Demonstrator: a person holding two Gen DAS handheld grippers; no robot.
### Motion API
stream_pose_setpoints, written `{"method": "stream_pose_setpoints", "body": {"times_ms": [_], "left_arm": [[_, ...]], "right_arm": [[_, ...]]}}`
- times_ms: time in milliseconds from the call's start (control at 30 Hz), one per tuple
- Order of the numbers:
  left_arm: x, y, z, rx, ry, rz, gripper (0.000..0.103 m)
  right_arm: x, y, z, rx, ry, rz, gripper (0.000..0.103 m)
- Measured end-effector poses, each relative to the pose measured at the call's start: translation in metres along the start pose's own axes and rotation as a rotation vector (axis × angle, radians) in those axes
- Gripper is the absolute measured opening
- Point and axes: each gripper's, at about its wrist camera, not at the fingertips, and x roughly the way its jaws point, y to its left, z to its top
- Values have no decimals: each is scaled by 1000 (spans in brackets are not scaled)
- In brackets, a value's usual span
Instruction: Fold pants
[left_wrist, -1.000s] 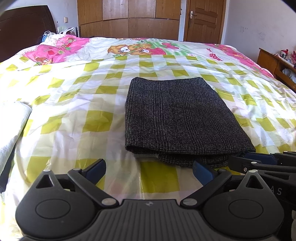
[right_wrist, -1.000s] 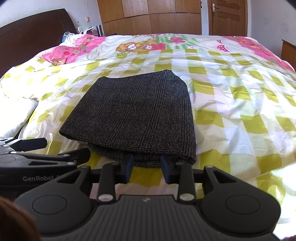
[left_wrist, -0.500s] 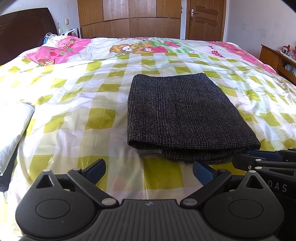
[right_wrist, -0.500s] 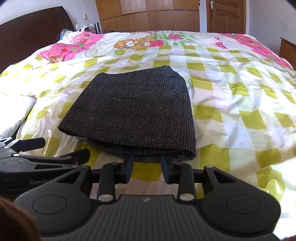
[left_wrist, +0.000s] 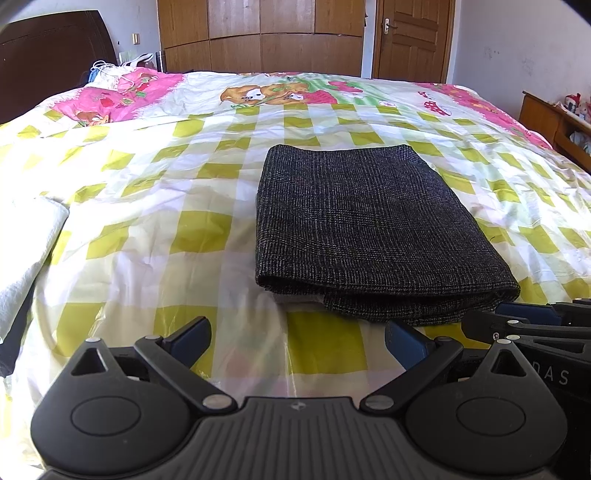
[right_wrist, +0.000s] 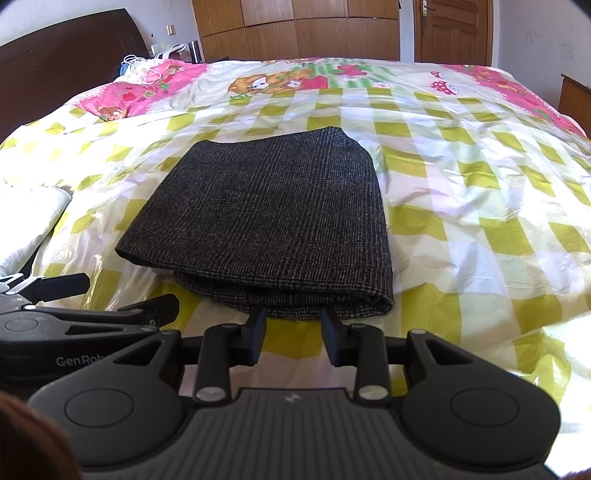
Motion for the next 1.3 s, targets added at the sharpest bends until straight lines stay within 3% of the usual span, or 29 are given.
{"method": "stream_pose_setpoints", "body": {"times_ms": [1300], "left_arm": [[2,0,-1,3,5,7,103]], "right_arm": [[2,-2,0,0,15,-3,33]]}}
